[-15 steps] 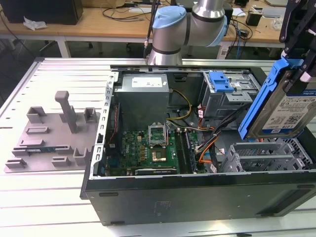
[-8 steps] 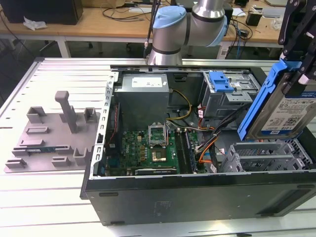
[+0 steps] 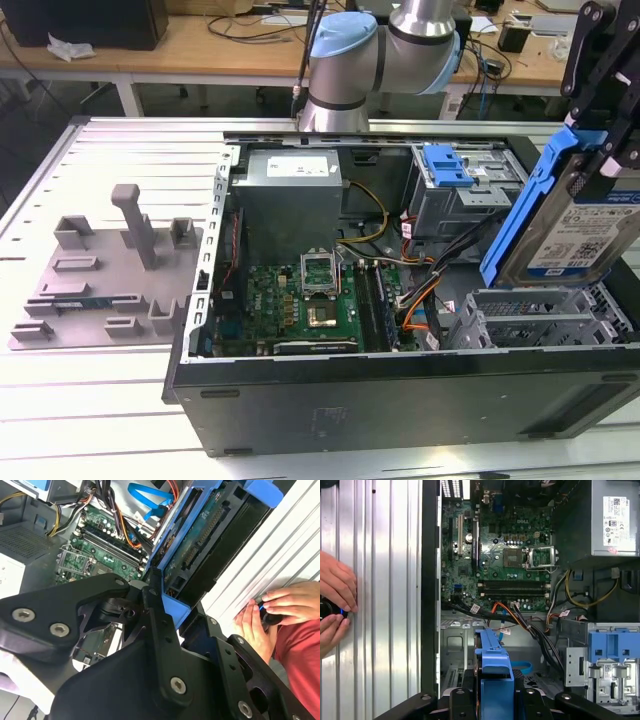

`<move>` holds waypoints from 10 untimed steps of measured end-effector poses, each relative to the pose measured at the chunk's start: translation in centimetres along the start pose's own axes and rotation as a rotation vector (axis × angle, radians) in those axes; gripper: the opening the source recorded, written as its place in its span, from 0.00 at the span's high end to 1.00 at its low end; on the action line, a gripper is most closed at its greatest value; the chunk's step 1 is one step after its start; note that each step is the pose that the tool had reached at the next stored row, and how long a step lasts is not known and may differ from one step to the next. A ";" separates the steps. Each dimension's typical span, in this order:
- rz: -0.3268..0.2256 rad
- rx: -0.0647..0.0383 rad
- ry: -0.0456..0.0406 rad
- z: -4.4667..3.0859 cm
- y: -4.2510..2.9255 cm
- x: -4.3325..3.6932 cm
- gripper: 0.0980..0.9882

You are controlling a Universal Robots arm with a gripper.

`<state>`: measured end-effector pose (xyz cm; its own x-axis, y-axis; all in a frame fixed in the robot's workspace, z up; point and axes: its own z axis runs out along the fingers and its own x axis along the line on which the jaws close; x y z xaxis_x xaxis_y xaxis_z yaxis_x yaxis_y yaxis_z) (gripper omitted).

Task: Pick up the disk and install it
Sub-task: 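Insert the disk into the insertion slot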

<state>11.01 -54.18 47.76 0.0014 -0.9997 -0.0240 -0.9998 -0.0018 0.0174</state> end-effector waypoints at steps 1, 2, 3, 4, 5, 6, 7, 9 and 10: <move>0.000 0.000 0.0000 0.08 -0.02 0.03 0.70; 0.000 0.000 0.0000 0.12 -0.04 0.06 0.70; 0.001 0.000 -0.0001 0.21 -0.04 0.12 0.70; 0.001 0.000 -0.0001 0.26 -0.05 0.14 0.70; 0.001 0.000 -0.0001 0.31 -0.05 0.14 0.70; 0.001 0.000 0.0001 0.39 -0.05 0.14 0.70; 0.001 0.000 0.0000 0.46 -0.05 0.15 0.70; 0.001 0.000 -0.0001 0.62 -0.08 0.15 0.70; 0.001 0.000 -0.0001 0.69 -0.14 0.15 0.70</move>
<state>11.14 -54.32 47.06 0.0005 -0.9997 -0.0241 -0.9998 -0.0009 0.0174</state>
